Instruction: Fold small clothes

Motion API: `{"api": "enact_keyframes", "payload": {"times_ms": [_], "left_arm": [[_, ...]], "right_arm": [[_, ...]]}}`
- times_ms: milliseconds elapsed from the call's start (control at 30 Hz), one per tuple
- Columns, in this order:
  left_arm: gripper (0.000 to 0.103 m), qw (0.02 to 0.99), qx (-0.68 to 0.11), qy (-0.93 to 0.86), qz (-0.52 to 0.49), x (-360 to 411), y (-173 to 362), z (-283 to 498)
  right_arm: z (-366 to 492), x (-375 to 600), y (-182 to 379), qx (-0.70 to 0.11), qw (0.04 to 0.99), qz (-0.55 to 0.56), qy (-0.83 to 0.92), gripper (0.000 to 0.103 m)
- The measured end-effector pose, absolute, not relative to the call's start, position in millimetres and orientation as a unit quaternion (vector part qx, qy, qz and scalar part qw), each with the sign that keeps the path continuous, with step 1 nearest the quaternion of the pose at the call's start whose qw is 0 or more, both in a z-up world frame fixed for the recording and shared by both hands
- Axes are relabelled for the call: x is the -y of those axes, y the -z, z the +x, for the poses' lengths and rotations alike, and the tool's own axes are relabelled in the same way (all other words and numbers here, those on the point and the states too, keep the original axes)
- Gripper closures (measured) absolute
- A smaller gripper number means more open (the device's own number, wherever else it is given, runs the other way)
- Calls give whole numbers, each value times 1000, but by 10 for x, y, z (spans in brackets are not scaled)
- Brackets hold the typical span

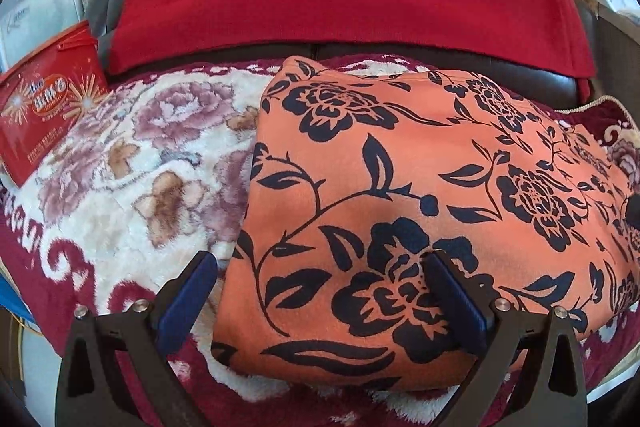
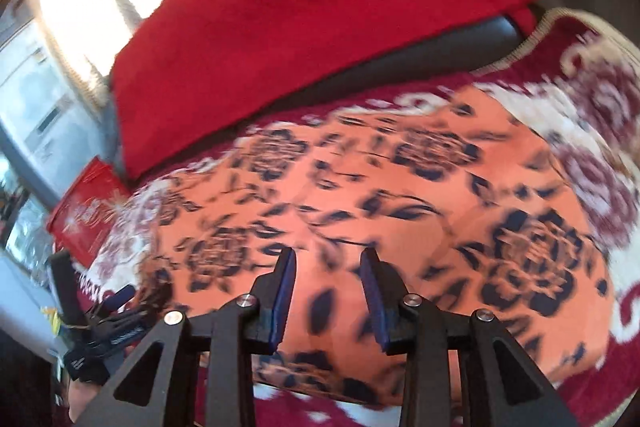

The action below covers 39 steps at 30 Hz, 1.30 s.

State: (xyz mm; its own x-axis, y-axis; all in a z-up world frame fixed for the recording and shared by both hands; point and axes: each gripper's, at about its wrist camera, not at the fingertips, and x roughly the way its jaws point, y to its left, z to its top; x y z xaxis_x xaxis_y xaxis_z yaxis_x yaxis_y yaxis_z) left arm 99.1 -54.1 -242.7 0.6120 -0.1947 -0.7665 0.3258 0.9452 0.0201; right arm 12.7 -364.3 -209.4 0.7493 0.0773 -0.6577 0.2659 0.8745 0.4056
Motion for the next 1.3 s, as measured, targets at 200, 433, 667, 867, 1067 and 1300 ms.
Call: {"api": "enact_keyframes", "payload": {"times_ms": [200,433,667,867,1067,1300], "left_arm": [[0,898,-407,140,94,587,2429,988],[0,899,-405,137,98,602,2421,985],[0,900,-399,135,110,628,2409,978],[0,901,-396,137,111,624,2413,982],[0,902,-394,136,110,625,2419,982],[0,901,-395,139,110,622,2422,990]], "right_arm": [[494,3338,2415,-435,873,218,32,64],[511,3244,2366,-428,885,180,34,55],[199,3568,2038,-335,919,192,78,55],[50,4115,2062,-325,899,224,190,55],[163,4370,2403,-401,853,262,205,55],[70,4266,2171,-349,878,256,202,55]]}}
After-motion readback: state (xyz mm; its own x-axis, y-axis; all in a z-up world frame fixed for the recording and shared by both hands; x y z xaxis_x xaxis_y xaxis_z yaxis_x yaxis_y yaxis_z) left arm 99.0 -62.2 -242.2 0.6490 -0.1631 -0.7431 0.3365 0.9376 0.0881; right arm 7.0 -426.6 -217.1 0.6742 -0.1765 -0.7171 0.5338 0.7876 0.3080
